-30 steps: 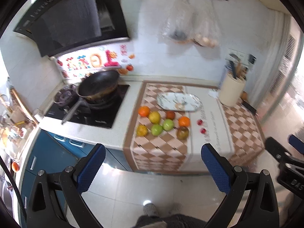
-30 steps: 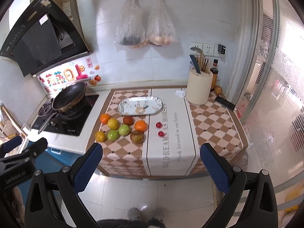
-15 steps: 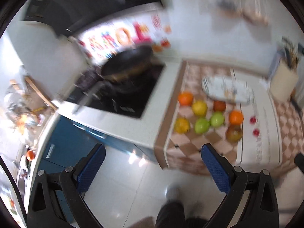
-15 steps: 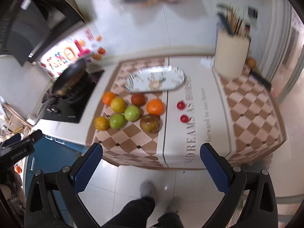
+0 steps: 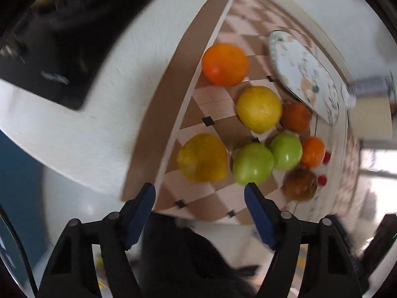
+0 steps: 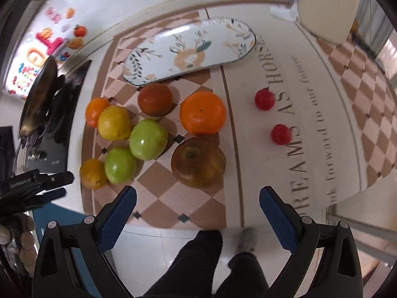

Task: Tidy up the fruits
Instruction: 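Grasp the yellow lemon with left tool while right tool grasps the brown apple, then place the lemon on the floral plate while right tool places the brown apple beside it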

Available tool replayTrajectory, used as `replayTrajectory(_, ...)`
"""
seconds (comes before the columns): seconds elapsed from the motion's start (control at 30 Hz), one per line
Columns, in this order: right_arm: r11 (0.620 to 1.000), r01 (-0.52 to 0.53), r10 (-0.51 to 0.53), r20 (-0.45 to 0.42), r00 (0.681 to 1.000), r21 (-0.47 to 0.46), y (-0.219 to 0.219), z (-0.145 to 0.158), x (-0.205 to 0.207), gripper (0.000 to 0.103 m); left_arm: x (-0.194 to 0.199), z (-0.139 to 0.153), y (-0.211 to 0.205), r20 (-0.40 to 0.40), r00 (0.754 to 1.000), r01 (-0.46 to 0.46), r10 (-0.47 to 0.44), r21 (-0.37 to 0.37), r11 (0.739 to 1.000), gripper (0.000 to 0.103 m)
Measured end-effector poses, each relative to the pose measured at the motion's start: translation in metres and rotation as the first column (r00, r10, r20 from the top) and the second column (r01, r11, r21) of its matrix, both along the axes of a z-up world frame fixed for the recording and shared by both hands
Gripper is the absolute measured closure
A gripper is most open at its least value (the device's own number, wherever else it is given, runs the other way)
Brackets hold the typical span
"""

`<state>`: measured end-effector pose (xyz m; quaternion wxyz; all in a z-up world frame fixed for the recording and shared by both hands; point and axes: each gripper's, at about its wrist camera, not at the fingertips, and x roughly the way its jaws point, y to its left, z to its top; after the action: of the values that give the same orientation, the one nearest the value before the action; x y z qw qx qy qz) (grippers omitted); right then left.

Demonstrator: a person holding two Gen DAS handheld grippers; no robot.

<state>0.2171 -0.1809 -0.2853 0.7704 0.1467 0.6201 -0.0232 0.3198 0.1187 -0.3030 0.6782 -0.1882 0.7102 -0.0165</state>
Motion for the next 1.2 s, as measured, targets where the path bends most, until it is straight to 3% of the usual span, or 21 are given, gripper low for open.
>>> replayTrajectory(0.17, 0.999, 0.035, -0.035, -0.052, 0.998, -0.004, 0.000, -0.019, 0.016, 0.002, 0.018, -0.039, -0.006, -0.101, 0.995, -0.017, 0.011, -0.065, 0.998, 0.031)
replayTrajectory(0.27, 0.998, 0.061, -0.061, -0.078, 0.995, 0.008, -0.003, -0.028, 0.022, 0.003, 0.023, -0.045, -0.016, -0.096, 0.995, 0.009, -0.015, -0.057, 0.998, 0.033)
replayTrajectory(0.37, 0.996, 0.087, -0.085, -0.091, 0.992, 0.014, -0.006, -0.035, 0.028, 0.005, 0.024, -0.048, -0.026, -0.094, 0.995, 0.032, -0.036, -0.050, 0.998, 0.047)
replayTrajectory(0.5, 0.994, 0.107, -0.104, -0.095, 0.990, 0.031, -0.009, -0.042, 0.036, 0.007, 0.027, -0.051, -0.038, -0.066, 0.996, 0.062, -0.064, -0.032, 0.998, 0.047)
replayTrajectory(0.73, 0.990, 0.120, -0.111, -0.126, 0.986, 0.072, -0.010, -0.055, 0.047, 0.025, 0.022, -0.048, -0.040, -0.039, 0.992, 0.118, -0.117, 0.030, 0.993, 0.047)
replayTrajectory(0.97, 0.991, 0.108, -0.092, -0.180, 0.979, 0.081, -0.002, -0.072, 0.058, 0.025, 0.020, -0.056, -0.038, -0.045, 0.992, 0.122, -0.120, 0.031, 0.992, 0.047)
replayTrajectory(1.03, 0.990, 0.111, -0.094, -0.176, 0.980, 0.088, -0.001, -0.075, 0.058, 0.031, 0.020, -0.059, -0.041, -0.047, 0.993, 0.111, -0.110, 0.025, 0.993, 0.047)
replayTrajectory(1.2, 0.992, 0.099, -0.085, -0.161, 0.983, 0.078, 0.005, -0.074, 0.059, 0.032, 0.012, -0.059, -0.039, -0.032, 0.992, 0.124, -0.122, 0.051, 0.991, 0.048)
